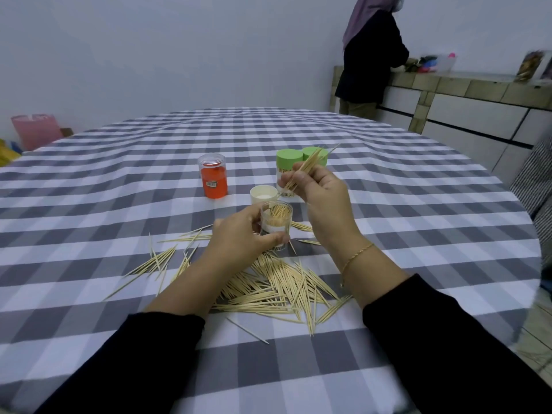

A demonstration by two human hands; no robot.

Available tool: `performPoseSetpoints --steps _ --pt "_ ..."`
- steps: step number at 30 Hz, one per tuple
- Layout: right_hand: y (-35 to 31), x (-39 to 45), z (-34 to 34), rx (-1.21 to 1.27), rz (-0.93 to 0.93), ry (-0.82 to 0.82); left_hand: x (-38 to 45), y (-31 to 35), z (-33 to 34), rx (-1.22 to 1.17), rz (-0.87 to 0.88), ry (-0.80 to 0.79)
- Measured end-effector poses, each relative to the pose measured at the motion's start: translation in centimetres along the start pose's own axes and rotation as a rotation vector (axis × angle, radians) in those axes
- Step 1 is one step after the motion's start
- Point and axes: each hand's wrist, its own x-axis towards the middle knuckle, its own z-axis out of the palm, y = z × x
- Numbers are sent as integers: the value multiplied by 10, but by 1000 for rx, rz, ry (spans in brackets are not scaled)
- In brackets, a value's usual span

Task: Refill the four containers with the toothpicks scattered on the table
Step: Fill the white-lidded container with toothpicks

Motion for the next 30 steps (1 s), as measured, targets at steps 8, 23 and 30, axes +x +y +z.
performPoseSetpoints --steps 8,23,30 --pt "11 -3 3 -63 50 -115 1 -1 1 2 24 -1" --pt "21 -5 2 -106 92 -219 0 -1 0 16 51 1" --pt "23 -3 -1 -158 175 -241 -1 1 -1 15 50 -8"
